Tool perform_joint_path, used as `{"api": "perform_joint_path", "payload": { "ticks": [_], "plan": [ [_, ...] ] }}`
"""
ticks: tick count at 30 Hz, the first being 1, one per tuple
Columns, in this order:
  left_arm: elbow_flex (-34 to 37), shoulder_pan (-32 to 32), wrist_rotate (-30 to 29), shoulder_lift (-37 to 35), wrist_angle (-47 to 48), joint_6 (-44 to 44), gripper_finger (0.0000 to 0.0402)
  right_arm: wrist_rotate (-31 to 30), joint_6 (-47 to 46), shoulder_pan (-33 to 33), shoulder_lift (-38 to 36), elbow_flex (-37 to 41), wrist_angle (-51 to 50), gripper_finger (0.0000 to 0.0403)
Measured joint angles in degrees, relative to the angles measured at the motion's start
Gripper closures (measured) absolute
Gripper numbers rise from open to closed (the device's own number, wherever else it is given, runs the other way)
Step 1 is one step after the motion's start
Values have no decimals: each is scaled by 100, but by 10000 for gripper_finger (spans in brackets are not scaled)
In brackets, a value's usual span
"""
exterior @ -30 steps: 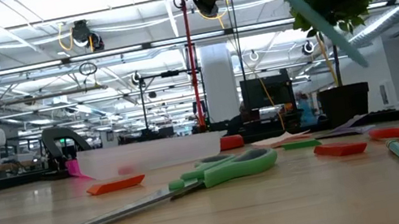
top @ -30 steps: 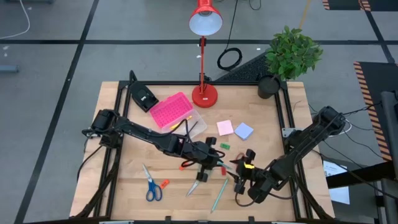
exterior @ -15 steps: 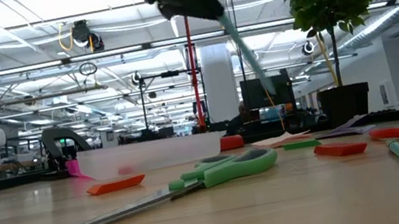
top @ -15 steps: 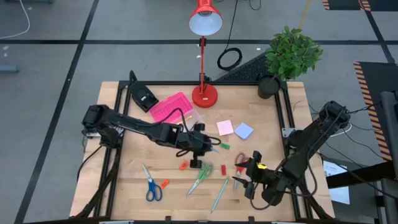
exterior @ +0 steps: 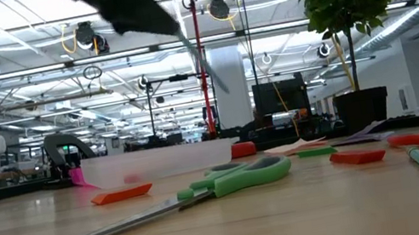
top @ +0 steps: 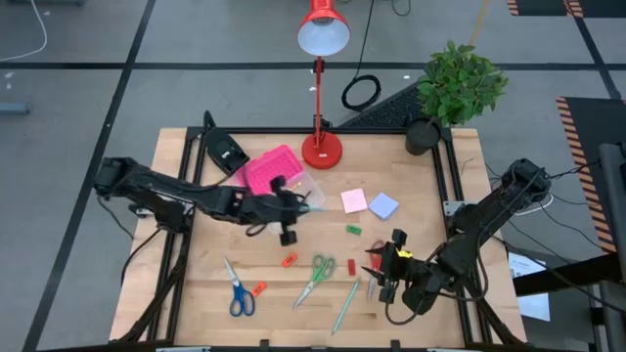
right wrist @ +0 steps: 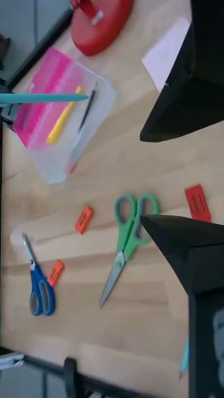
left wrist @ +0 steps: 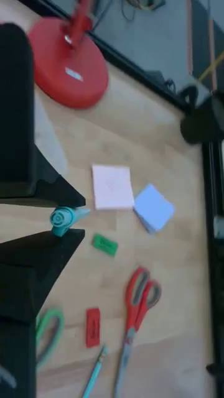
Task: Pack school essentials
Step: Put the light blue pen into the pink supply box
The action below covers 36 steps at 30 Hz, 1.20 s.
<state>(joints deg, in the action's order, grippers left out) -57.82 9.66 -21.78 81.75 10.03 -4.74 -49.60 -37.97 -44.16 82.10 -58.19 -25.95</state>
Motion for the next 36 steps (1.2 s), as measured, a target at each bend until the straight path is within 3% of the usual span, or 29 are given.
{"api": "perform_joint_path", "payload": {
  "ticks": [6, 16, 25, 36],
  "plan": [
    [1256, -64, -193, -906, -1223, -182, 339, -13, 962, 459, -43, 0, 170, 217],
    [2736, -308, -1427, -1760, -2270, -242, 339, 21, 1833, 1242, -69, 2, 473, 223],
    [3514, -455, -1424, -1687, -2533, -827, 339, 388, 2123, 1532, -66, 1, 804, 223],
    [4372, -598, -1210, -1632, -4288, -852, 339, 472, 2135, 1652, -65, 2, 819, 223]
  ]
}}
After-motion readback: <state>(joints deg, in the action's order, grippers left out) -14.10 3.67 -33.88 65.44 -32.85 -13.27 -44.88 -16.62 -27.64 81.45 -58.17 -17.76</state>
